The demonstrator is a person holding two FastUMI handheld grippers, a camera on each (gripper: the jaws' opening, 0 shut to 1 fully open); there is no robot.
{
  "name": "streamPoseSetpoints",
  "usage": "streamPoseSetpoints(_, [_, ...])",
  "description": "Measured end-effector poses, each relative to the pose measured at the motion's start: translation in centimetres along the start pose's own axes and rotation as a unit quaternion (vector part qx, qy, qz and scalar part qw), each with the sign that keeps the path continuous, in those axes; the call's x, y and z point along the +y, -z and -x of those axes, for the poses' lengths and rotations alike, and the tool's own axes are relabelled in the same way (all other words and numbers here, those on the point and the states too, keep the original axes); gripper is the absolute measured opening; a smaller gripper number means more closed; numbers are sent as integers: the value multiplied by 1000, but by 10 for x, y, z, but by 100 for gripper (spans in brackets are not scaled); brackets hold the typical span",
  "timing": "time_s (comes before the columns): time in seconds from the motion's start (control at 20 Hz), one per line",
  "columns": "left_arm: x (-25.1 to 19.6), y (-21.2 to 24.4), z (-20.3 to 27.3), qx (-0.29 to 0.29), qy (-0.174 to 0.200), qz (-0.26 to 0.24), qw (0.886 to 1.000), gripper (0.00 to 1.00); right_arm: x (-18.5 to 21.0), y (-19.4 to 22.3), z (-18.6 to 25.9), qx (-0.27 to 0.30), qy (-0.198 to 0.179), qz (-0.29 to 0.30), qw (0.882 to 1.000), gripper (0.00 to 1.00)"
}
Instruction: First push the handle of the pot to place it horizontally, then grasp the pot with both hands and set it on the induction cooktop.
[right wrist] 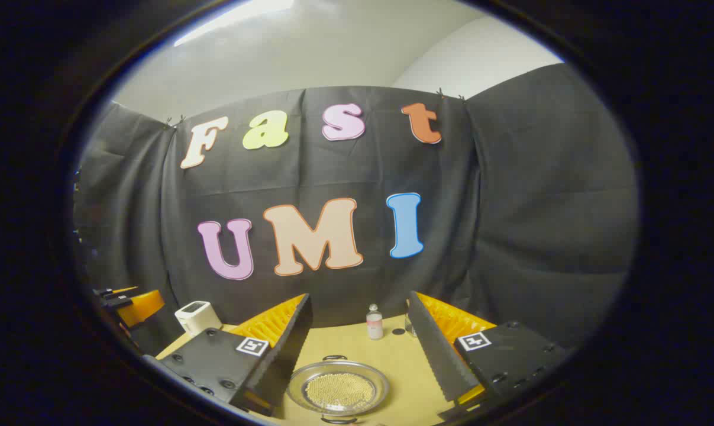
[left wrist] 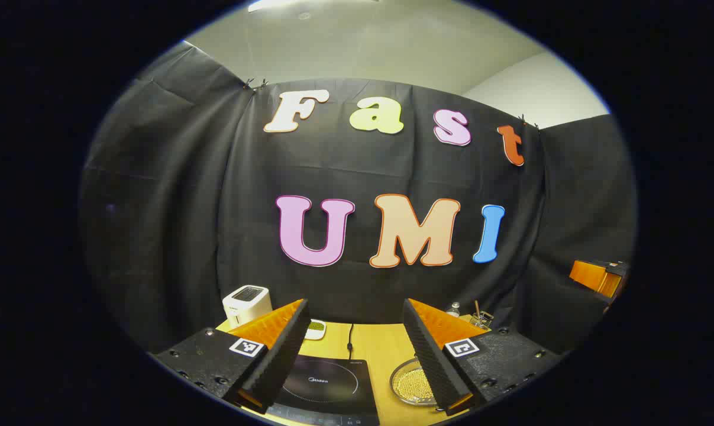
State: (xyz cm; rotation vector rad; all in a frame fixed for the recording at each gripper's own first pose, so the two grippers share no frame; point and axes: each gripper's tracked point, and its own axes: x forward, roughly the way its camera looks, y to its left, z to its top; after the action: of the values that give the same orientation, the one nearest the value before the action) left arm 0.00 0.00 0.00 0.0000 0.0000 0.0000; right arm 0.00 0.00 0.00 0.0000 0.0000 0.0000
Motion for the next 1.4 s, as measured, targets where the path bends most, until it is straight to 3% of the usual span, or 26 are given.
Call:
streamPoseSetpoints(0.05, [0,0,0,-1,-1,0,1000,95,0,0,0,1,0,0,1000,100])
streamPoseSetpoints(0.15, [1,0,2,-2,-1,1,1000,92,1,0,0,2,-1,-2,1000,100])
streamPoseSetpoints(0.2, [1,0,3,-2,-2,0,1000,99,1,1,0,2,-1,-2,1000,100])
streamPoseSetpoints(0.3, [2,0,5,-3,-2,-4,1000,92,1,0,0,3,-2,-3,1000,100])
streamPoseSetpoints(0.55, [6,1,8,-2,-11,-9,1000,95,0,2,2,8,-1,-6,1000,100])
streamPoseSetpoints(0.95, [12,4,15,0,-23,-14,1000,92,4,13,2,30,-13,-4,999,100])
streamPoseSetpoints(1.0, [13,5,15,1,-24,-13,1000,92,5,14,3,31,-15,-5,999,92])
streamPoseSetpoints(1.35, [19,9,22,4,-37,-5,999,92,6,18,3,38,-24,-8,999,92])
streamPoseSetpoints(1.4, [21,10,23,4,-39,-5,999,92,8,23,4,42,-30,-9,999,100])
